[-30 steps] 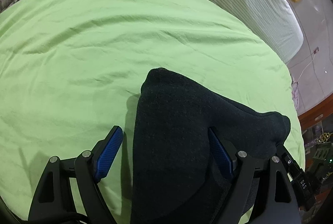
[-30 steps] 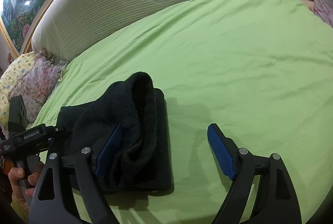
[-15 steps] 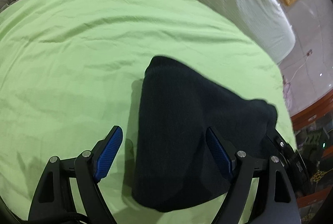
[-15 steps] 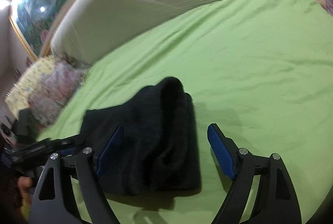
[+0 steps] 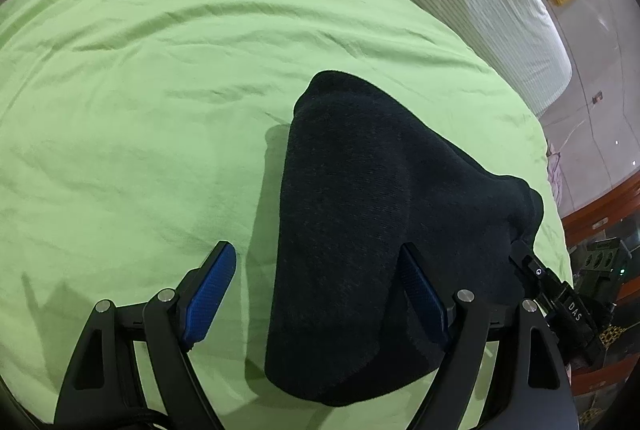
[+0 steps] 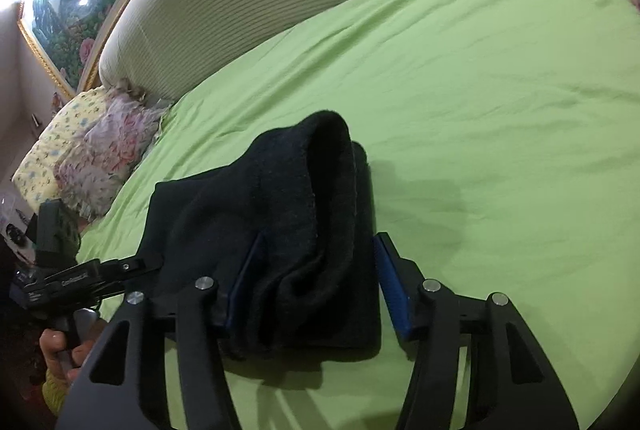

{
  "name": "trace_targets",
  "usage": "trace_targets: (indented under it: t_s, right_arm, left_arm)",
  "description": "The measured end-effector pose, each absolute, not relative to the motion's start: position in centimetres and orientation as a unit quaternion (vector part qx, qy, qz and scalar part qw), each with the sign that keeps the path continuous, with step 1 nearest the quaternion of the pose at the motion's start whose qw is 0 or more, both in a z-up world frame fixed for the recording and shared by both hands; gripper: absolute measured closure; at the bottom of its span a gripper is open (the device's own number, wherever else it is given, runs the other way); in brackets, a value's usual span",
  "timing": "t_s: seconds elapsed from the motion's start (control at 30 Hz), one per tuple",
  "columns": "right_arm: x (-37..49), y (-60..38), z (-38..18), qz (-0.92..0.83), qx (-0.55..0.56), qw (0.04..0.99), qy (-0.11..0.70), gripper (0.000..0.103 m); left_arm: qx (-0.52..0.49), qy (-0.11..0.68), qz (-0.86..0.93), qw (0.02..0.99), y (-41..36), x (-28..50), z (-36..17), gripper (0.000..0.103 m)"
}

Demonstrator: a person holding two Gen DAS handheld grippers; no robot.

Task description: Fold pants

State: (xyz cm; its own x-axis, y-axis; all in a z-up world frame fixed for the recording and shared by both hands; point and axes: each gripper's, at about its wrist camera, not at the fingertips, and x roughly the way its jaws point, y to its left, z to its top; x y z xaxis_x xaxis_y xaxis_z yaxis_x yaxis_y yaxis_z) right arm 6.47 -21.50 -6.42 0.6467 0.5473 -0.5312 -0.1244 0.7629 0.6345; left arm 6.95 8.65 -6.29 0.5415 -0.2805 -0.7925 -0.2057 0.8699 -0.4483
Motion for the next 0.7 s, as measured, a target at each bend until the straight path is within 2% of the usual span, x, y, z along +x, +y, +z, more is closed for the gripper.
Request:
trace_targets:
  t_s: [0.07, 0.23, 0.3, 0.37, 0.5, 0.7]
  right_arm:
    - [6.7, -22.2, -7.3, 0.213, 0.316, 0.844, 0.377, 0.046]
    - [6.5, -21.9, -7.3, 0.215, 0.318, 0.843, 0.378, 0.046]
    - [6.6, -21.7, -7.2, 0.215, 0.319, 0.842, 0.379, 0.046]
    - [6.5, -21.7, -7.1, 0.214, 0.319, 0.842, 0.379, 0.045]
    - [5.9, -22.0, -6.8, 0.21, 0.309, 0.85, 0.372, 0.05]
    - [5.1, -21.4, -5.2, 0.217, 0.299, 0.862, 0.348, 0.058]
  left_arm:
    - [-0.251, 0.477, -0.021, 0.842, 8.5, 7.1, -6.4, 0.019]
    - [-0.24, 0.473, -0.016, 0.848, 8.0, 7.0, -6.4, 0.021]
    - [-0.236, 0.47, -0.02, 0.85, 7.6, 7.1, -6.3, 0.028]
    - [-0.235, 0.47, -0.039, 0.85, 6.8, 7.3, -6.1, 0.043]
    - [-0.209, 0.466, -0.029, 0.859, 5.9, 7.2, -5.5, 0.046]
    - [-0.208, 0.453, -0.037, 0.866, 6.1, 6.3, -4.5, 0.062]
